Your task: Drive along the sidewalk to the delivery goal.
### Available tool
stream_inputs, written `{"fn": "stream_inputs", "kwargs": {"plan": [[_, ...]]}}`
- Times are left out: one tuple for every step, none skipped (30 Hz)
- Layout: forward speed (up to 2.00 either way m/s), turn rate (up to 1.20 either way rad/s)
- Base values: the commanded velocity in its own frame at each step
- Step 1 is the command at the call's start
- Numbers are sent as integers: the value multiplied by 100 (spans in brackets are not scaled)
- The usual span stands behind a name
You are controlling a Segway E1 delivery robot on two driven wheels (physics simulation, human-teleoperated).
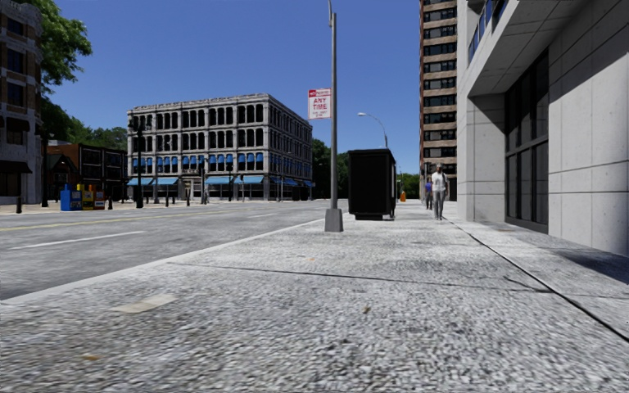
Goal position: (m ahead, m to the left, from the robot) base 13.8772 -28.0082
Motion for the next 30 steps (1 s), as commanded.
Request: {"fn": "stream_inputs", "kwargs": {"plan": [[200,0],[200,0],[200,0],[200,0],[200,0],[200,0],[200,0],[200,0],[200,0],[200,-34],[200,-40],[200,-40],[200,-47],[200,-51],[200,-52],[200,-52],[200,-52],[200,-52],[200,-52],[200,-52],[200,-52],[200,-52],[200,-52],[200,-52],[200,-52],[200,-52],[200,-52],[200,-52],[200,-52],[200,-46]]}}
